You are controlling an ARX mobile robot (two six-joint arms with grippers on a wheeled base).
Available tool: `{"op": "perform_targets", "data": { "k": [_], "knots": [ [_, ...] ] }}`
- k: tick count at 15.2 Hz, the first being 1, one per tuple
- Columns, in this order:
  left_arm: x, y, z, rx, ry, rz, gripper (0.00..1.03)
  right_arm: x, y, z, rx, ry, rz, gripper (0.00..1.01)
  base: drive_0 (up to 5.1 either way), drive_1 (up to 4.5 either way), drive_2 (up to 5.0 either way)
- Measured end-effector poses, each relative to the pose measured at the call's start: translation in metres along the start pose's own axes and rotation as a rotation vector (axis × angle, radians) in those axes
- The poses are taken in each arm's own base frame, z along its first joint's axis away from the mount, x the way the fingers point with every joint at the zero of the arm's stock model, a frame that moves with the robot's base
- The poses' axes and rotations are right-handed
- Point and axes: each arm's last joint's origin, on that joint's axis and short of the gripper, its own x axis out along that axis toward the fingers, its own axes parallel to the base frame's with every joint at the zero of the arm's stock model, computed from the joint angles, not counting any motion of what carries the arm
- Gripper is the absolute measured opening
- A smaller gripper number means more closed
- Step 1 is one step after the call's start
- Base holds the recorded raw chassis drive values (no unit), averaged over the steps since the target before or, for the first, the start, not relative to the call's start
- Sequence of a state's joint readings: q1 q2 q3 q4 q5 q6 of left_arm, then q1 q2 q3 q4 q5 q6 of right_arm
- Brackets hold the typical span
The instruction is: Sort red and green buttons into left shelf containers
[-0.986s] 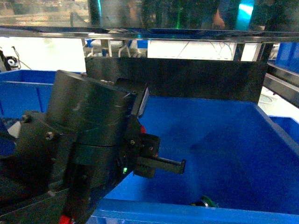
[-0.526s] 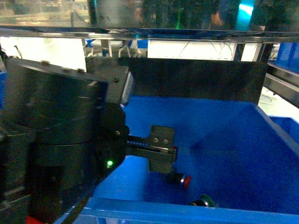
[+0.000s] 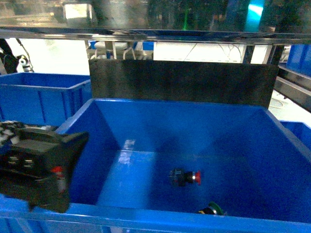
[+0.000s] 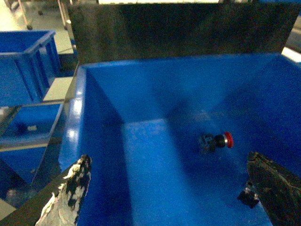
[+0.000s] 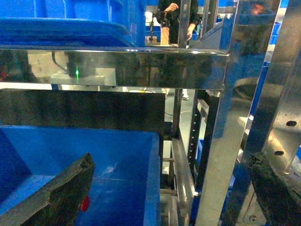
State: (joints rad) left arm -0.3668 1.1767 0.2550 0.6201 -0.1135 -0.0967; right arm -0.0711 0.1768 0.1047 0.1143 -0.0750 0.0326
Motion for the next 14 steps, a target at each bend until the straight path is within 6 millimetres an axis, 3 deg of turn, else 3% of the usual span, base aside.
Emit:
{"op": "perform_targets", "data": {
  "k": [4,6,8,11,12,14],
  "knots": [
    [-0.023,0.012,0.018,-0.027,-0.096,-0.001,0.98,0.000,0.000,0.000,0.000,0.000,0.000,0.98,0.0,0.00,0.0],
    [-0.058,0.027,0.050,-0.102,-0.304,0.025,0.98,0.000,0.000,0.000,0.000,0.000,0.000,0.98,0.0,0.00,0.0],
    [-0.085,0.034,0.069,-0.147,-0.457,0.117,0.98,0.000,0.000,0.000,0.000,0.000,0.000,0.98,0.0,0.00,0.0],
    [-0.087,0.040,0.070,-0.188,-0.469,0.167,0.98,0.000,0.000,0.000,0.000,0.000,0.000,0.98,0.0,0.00,0.0],
    [-0.087,0.041,0.069,-0.166,-0.399,0.187,0.93,-0.003,0.002,-0.001,-0.006,0.037,-0.019,0.93,0.0,0.00,0.0],
    [-0.092,0.051,0.053,-0.049,-0.317,0.228,0.70,-0.008,0.006,-0.005,-0.021,0.034,0.013,0.69,0.0,0.00,0.0]
  ]
}}
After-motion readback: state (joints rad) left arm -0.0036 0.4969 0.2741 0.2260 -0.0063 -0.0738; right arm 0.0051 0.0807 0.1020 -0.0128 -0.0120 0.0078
